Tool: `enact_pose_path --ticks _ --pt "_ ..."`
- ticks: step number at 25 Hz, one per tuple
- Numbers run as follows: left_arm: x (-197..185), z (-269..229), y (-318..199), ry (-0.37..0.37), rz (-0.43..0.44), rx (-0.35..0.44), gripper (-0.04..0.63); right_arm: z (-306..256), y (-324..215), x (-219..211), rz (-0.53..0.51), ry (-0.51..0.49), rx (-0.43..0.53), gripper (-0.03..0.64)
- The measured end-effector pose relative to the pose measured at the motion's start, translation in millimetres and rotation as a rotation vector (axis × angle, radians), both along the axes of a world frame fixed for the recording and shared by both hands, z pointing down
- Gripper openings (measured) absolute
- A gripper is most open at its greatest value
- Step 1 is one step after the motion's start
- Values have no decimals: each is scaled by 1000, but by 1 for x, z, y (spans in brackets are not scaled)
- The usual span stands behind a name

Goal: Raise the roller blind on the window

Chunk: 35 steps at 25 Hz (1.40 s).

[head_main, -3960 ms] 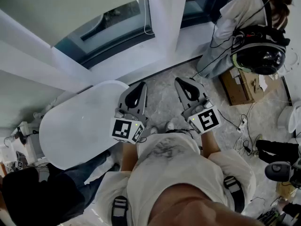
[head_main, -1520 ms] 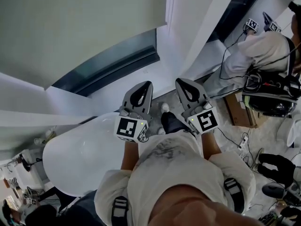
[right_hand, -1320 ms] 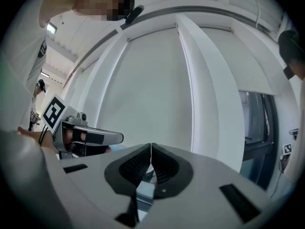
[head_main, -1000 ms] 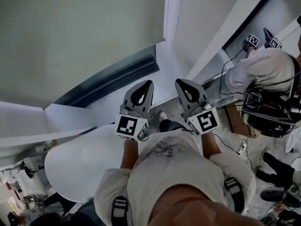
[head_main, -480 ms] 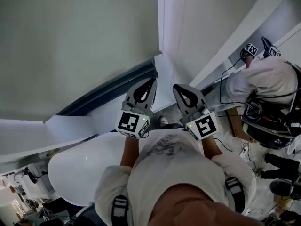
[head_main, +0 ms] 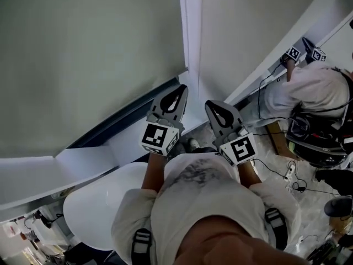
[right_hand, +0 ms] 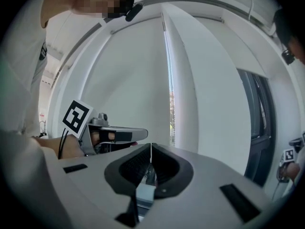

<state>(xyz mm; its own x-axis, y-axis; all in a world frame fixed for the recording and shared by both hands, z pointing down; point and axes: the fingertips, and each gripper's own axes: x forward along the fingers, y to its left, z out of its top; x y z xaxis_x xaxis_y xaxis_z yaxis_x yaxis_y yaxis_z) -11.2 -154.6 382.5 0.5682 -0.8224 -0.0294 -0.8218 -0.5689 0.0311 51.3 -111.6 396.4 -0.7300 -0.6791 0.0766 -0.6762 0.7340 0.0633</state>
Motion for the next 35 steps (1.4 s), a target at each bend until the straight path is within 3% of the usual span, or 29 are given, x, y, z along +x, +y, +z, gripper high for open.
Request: enact_pose_path --ticks 10,15,23,30,33,35 --pt "11 2 -33 11 91 5 15 10 -7 2 50 26 -28 63" --pt "25 -1 -43 17 158 15 94 12 -9 5 74 40 -33 63" --pt "50 7 -56 24 217 6 109 18 -8 18 113 49 -38 63" --pt "53 14 -67 14 233 -7 79 6 -5 19 138 35 5 63" --pt "56 21 -70 10 238 -14 13 10 -4 21 140 45 -5 63" --pt "56 22 -69 22 248 -21 9 11 -2 22 139 62 -23 63"
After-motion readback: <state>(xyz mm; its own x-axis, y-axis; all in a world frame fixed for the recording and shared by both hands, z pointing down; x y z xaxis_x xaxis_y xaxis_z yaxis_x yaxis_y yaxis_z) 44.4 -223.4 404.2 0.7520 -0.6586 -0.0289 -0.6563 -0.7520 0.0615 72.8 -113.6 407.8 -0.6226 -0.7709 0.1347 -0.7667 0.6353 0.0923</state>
